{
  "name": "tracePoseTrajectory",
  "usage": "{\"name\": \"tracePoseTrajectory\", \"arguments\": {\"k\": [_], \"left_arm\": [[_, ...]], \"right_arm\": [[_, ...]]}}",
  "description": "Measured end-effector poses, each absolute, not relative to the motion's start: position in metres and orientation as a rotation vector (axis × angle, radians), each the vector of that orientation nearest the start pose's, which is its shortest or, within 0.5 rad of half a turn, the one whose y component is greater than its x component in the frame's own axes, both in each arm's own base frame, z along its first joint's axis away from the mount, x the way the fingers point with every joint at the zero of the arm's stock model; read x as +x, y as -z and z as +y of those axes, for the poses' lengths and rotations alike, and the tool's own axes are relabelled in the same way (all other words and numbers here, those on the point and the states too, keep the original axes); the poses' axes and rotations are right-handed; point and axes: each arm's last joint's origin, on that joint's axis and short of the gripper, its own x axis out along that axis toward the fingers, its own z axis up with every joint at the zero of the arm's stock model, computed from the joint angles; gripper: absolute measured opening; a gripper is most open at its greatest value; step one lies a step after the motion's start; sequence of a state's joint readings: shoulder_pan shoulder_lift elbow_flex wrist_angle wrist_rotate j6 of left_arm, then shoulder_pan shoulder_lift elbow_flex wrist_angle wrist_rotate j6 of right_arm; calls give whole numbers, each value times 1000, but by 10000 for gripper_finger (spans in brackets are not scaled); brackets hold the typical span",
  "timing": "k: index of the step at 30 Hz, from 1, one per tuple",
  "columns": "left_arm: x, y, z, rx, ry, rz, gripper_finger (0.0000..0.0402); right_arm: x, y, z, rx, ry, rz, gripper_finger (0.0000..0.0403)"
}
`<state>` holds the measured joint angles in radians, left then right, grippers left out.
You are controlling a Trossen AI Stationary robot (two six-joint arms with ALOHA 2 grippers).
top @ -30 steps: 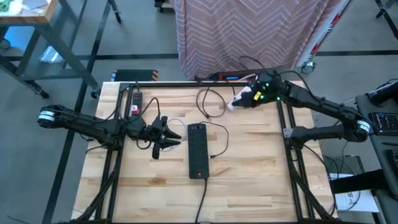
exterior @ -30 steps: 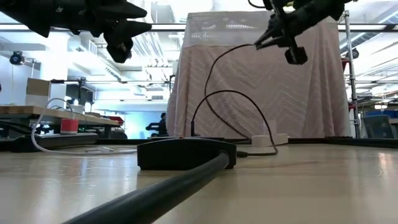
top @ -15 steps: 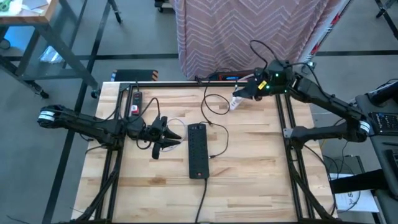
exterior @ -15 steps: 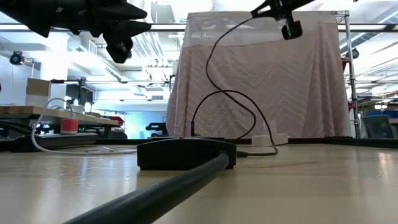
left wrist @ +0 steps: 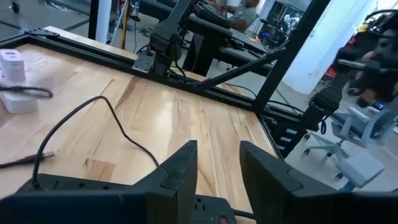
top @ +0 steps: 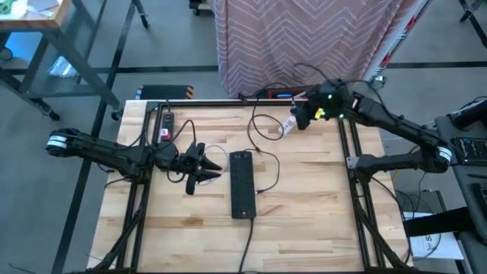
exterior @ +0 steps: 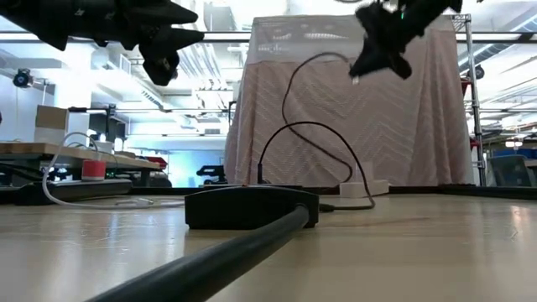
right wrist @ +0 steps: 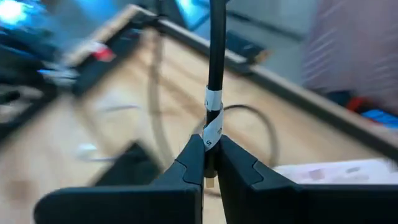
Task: Insert USB
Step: Insert the black charger cable into the pink charger adapter
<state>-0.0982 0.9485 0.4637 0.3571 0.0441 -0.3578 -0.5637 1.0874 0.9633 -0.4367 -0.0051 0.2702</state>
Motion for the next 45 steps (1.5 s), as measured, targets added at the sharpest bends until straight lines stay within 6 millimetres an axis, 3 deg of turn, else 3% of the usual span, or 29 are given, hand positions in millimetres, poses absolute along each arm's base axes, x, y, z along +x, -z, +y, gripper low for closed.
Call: {"name": "tracePoseTrajectory", "arguments": {"k": [5,11,19,24,35,45], "left_arm": [[205,-242,-21,-316,115,177,93],[204,-236,-20,-327,66,230,81],[205,-238,-11,-110,-220,169,75],[207,-239,0,40,-221,171,74],[198,-238,79,70,-253,157,65],[209,-244,135,113,-150,138,20]], "right_arm": [[195,-269,-129,261,662,359,7],[182,-220,-132,105,791,297,7],[171,-185,-128,71,803,210,7],[173,-169,-131,91,810,228,7],[177,-138,-142,163,888,264,7],[183,-133,-152,144,940,303,6]]}}
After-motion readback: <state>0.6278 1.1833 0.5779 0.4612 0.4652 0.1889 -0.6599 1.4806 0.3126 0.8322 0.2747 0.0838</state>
